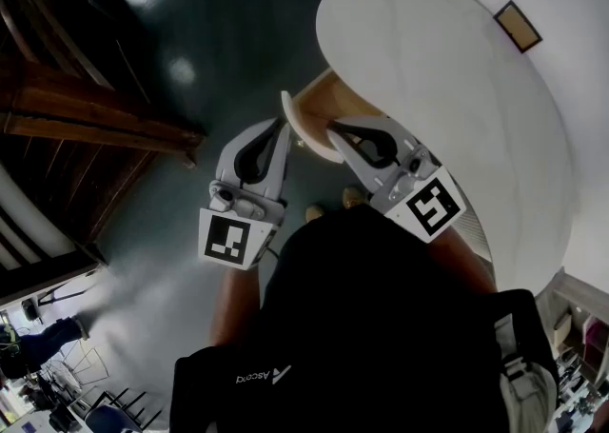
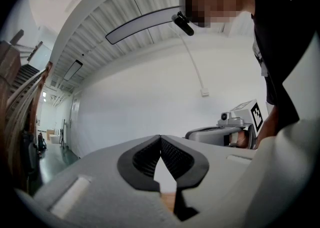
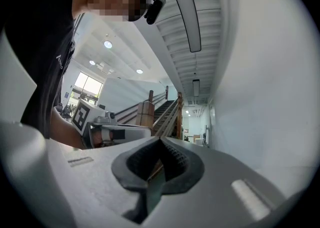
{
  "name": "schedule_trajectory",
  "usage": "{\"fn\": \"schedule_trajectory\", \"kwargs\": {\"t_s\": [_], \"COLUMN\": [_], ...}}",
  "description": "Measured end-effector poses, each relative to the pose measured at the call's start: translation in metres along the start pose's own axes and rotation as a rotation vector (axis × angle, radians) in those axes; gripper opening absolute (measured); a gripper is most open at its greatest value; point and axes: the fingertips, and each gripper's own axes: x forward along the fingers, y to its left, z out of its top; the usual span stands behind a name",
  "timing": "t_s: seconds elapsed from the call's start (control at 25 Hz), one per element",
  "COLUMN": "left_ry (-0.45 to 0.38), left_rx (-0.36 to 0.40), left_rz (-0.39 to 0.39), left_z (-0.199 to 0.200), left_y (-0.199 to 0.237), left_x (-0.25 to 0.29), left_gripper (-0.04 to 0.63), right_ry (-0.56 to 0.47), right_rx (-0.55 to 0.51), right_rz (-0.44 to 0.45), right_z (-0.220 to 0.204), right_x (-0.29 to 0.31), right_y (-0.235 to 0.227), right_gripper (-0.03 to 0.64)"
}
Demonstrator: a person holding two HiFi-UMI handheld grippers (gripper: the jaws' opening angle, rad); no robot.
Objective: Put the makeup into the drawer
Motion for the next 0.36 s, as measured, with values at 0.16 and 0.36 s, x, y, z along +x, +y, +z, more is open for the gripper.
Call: {"fn": "schedule_trajectory", "kwargs": {"t_s": [0.16, 0.36], "left_ry": [0.001, -0.026], "left_rx": [-0.002, 0.002], "left_rz": [0.006, 0.012], "left_z": [-0.0007, 0.0026], "left_y": [0.001, 0.0013], "left_x": [-0.0005, 0.0002], "left_gripper": [0.009, 0.009], "right_ry": [0.0, 0.001], "right_rx": [0.006, 0.005], "right_rz": [0.001, 0.002], "right_z": [-0.001, -0.0025], "right_x": [-0.0002, -0.0017], "right_y": [0.0004, -0.0002], "right_gripper": [0.003, 0.003]}}
